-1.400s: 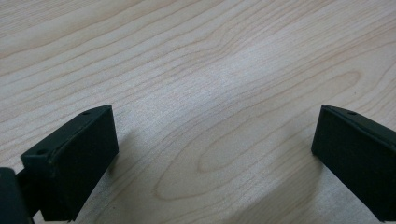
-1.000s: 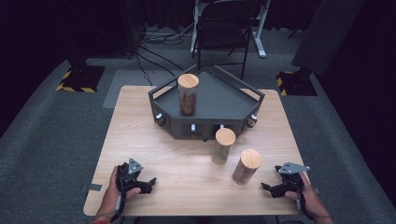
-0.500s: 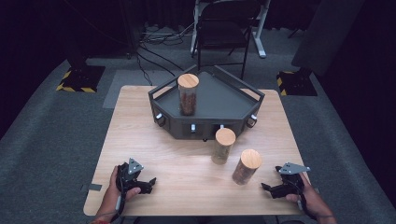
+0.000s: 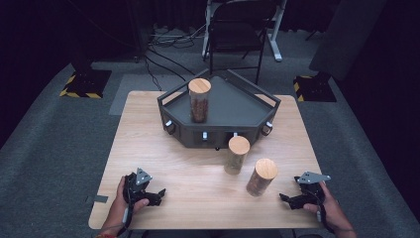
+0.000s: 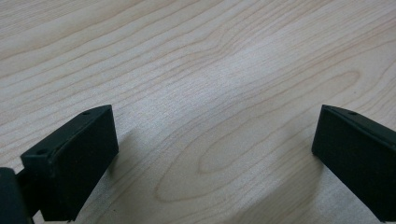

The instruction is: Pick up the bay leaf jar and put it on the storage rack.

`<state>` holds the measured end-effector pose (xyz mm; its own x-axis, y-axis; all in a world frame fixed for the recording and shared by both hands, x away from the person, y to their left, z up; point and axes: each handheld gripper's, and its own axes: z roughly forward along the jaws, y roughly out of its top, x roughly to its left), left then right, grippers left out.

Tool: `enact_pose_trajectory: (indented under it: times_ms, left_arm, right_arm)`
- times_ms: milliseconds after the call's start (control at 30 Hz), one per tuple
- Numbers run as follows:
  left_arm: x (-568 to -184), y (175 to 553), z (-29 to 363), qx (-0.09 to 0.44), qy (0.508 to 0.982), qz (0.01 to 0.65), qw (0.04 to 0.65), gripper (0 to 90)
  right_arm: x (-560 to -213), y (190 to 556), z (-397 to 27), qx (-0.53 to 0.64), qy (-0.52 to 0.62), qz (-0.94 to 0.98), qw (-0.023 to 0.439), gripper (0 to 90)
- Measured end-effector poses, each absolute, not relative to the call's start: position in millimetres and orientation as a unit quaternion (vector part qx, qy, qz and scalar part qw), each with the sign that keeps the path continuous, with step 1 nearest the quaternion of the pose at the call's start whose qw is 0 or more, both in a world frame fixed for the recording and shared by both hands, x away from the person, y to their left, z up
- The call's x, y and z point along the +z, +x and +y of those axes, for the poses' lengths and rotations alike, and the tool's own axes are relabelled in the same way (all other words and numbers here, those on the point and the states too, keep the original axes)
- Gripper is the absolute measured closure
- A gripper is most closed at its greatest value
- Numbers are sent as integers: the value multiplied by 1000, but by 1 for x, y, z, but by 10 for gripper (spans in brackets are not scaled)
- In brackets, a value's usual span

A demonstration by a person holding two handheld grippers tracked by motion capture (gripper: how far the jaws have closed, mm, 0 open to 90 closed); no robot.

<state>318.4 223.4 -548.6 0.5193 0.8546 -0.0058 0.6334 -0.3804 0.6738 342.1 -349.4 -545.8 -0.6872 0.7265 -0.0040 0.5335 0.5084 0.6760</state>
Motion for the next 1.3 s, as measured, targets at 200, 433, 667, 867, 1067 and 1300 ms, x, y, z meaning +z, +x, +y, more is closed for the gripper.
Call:
enact_pose_trajectory:
  times_ms: [200, 433, 667, 867, 1067, 1300]
  left_arm:
    - [-549, 318, 223, 175, 812, 458, 316, 3]
    - [-549, 318, 223, 175, 812, 458, 316, 3]
    - [-549, 318, 223, 175, 812, 458, 316, 4]
    - [-549, 318, 223, 176, 813, 457, 316, 4]
    - [-549, 318, 223, 176, 812, 457, 316, 4]
    - [-549, 318, 223, 176, 812, 457, 317, 4]
  right_arm:
    - [-540, 340, -347, 339, 373, 853, 138, 21]
    - [-527, 338, -344, 344, 379, 849, 132, 22]
    - [-512, 331, -335, 337, 376, 852, 135, 23]
    - [-501, 327, -328, 345, 368, 853, 134, 25]
    - [-492, 322, -321, 348, 358, 855, 142, 25]
    - [-485, 318, -313, 350, 346, 858, 147, 25]
